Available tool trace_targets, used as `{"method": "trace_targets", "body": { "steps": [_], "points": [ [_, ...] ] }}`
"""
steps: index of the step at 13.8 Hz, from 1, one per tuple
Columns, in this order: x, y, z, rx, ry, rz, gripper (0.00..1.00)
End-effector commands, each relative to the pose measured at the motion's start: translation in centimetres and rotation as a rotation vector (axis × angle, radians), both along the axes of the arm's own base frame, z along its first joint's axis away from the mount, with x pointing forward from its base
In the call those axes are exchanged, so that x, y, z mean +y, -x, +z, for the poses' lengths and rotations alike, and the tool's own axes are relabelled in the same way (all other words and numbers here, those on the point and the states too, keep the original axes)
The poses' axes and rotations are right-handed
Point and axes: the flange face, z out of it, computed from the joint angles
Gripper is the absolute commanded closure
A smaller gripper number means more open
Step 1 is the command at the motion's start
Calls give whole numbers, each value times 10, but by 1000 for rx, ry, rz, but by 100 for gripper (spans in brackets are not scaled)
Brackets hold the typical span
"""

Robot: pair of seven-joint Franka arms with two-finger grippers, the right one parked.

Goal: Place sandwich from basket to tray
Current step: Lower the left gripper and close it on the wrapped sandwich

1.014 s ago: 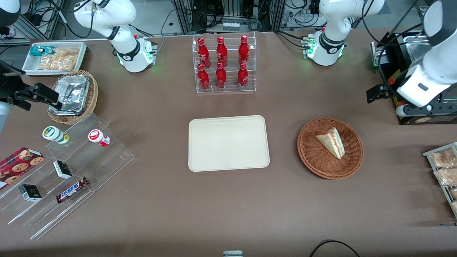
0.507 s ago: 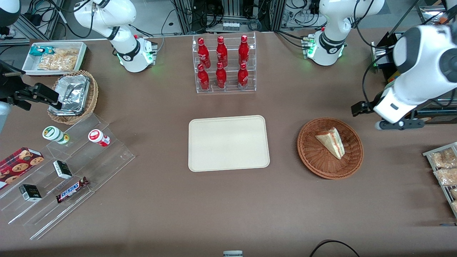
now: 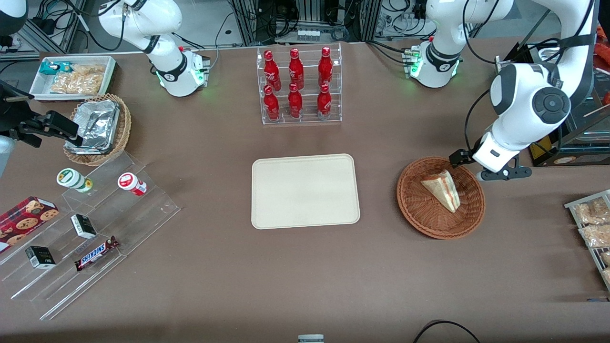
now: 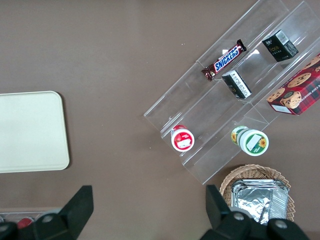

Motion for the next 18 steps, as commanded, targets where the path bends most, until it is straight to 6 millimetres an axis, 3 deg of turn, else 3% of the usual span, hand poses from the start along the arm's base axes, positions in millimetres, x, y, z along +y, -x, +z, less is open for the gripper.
{"method": "trace_targets", "body": {
  "steps": [1,3,8,12,18],
  "points": [
    [-13,2,-9,-41,-12,139,0],
    [-27,6,-18,-71,-8,241,0],
    [-40,0,-46,-92,-2,614,0],
    [-40,-3,-61,-85,3,685,0],
    [-40,-7,-100,-69,0,690,0]
  ]
}}
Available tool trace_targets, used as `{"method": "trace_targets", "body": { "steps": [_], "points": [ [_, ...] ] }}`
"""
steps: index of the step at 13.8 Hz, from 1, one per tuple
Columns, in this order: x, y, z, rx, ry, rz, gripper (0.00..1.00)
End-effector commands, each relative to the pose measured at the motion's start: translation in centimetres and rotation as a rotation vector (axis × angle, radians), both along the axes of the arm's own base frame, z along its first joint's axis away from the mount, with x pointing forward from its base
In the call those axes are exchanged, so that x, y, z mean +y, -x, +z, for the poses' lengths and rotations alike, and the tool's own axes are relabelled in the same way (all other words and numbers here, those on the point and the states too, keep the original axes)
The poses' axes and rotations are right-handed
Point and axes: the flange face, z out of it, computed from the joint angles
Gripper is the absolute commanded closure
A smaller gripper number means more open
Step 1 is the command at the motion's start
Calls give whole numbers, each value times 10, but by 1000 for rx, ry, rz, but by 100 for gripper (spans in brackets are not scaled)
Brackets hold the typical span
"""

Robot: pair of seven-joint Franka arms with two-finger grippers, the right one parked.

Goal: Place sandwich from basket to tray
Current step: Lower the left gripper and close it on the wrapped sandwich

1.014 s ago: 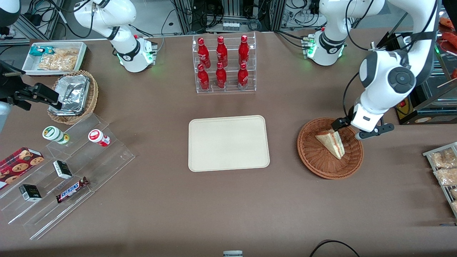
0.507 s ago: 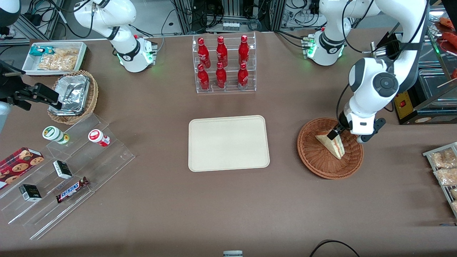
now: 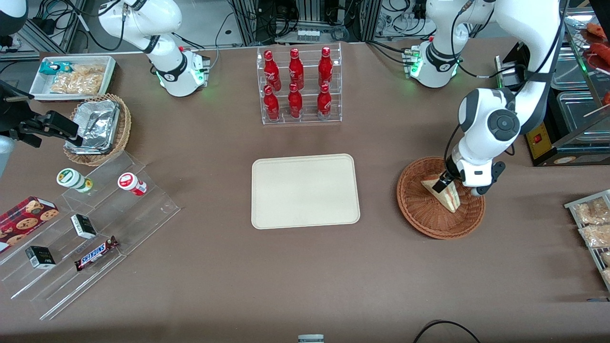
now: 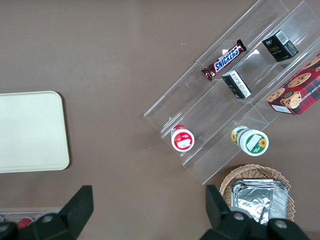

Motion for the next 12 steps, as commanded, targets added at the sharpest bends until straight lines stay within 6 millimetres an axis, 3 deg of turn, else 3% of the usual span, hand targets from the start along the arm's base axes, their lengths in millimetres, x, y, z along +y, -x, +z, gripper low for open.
{"method": "trace_targets", "body": {
  "steps": [1,3,4,5,6,9,12],
  "points": [
    [-1,-2,-19,-5,1,20,0],
    [-1,-3,-24,2,0,14,2],
    [-1,-2,-24,7,-1,14,21],
    [0,-1,-24,16,-3,8,62],
    [-1,0,-25,20,-7,-12,87],
    [0,1,-19,57,-12,-122,94],
    [0,-6,17,82,-15,-219,94]
  ]
}}
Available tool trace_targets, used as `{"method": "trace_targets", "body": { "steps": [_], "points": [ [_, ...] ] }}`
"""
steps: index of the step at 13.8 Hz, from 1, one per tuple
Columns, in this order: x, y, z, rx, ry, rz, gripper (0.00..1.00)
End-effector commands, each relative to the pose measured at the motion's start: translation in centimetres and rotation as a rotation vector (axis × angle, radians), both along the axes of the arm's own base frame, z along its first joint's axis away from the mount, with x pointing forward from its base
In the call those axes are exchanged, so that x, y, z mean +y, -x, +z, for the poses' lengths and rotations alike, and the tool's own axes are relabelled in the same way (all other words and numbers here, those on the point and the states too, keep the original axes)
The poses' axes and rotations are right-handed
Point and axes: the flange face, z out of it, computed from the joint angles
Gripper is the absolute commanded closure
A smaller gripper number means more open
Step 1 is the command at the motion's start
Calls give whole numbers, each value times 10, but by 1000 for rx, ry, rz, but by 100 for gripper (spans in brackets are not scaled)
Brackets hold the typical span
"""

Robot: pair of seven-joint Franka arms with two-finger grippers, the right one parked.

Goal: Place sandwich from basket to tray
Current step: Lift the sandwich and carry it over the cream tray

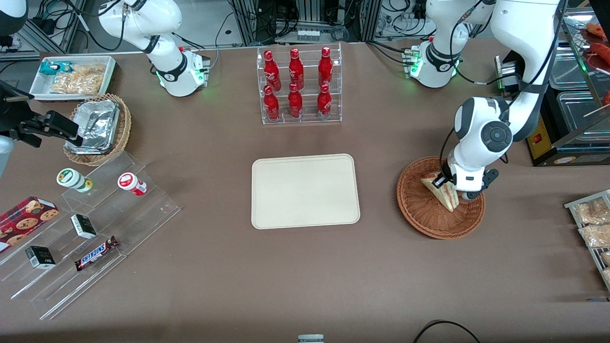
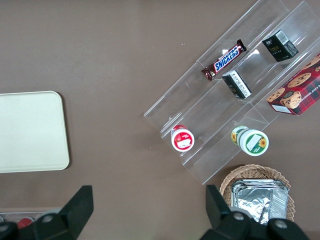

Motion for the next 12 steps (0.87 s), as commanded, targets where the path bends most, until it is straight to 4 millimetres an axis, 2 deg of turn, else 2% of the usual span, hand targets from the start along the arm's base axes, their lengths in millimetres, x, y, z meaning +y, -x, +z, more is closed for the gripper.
{"method": "trace_targets", "body": {
  "steps": [1,2,5,6,8,12],
  "points": [
    [-3,-10,49,11,-6,-103,93],
    [-7,-14,60,32,-8,-131,93],
    [-50,-21,81,67,-15,-229,92],
    [-69,-22,85,76,-11,-321,92],
    [-112,-29,81,117,-7,-461,92],
    [-187,-35,72,126,-17,-494,92]
  ]
}}
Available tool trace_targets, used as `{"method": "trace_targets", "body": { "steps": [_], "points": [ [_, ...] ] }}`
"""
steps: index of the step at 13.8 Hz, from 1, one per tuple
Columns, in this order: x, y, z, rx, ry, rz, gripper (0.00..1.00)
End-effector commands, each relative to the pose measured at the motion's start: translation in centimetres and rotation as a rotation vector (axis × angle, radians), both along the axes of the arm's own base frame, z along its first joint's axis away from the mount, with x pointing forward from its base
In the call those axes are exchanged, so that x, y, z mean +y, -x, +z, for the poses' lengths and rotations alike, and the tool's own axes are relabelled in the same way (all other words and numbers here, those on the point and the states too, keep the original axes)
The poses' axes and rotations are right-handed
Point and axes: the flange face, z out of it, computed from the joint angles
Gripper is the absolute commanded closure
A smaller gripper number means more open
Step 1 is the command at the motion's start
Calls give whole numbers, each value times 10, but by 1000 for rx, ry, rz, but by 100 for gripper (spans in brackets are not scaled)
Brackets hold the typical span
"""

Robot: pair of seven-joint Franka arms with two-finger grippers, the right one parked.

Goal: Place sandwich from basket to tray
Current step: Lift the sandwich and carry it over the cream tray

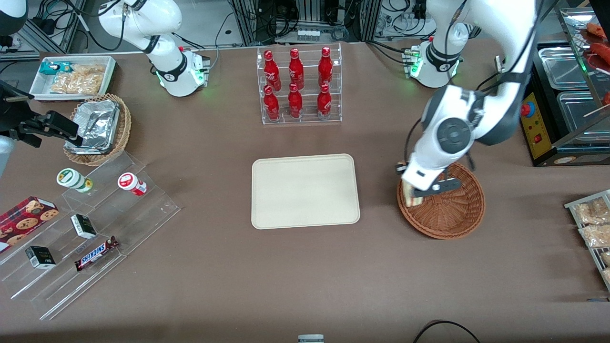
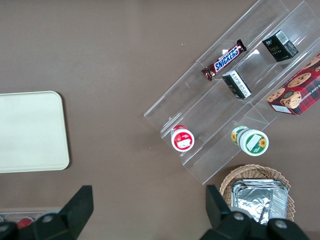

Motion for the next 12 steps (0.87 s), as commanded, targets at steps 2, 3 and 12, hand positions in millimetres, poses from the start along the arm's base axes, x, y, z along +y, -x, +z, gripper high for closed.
{"method": "trace_targets", "body": {
  "steps": [2,3,12],
  "points": [
    [-70,-8,-11,-5,-14,-29,95],
    [-88,-8,-13,-12,-9,-30,95],
    [-235,20,-58,-56,10,21,96]
  ]
}}
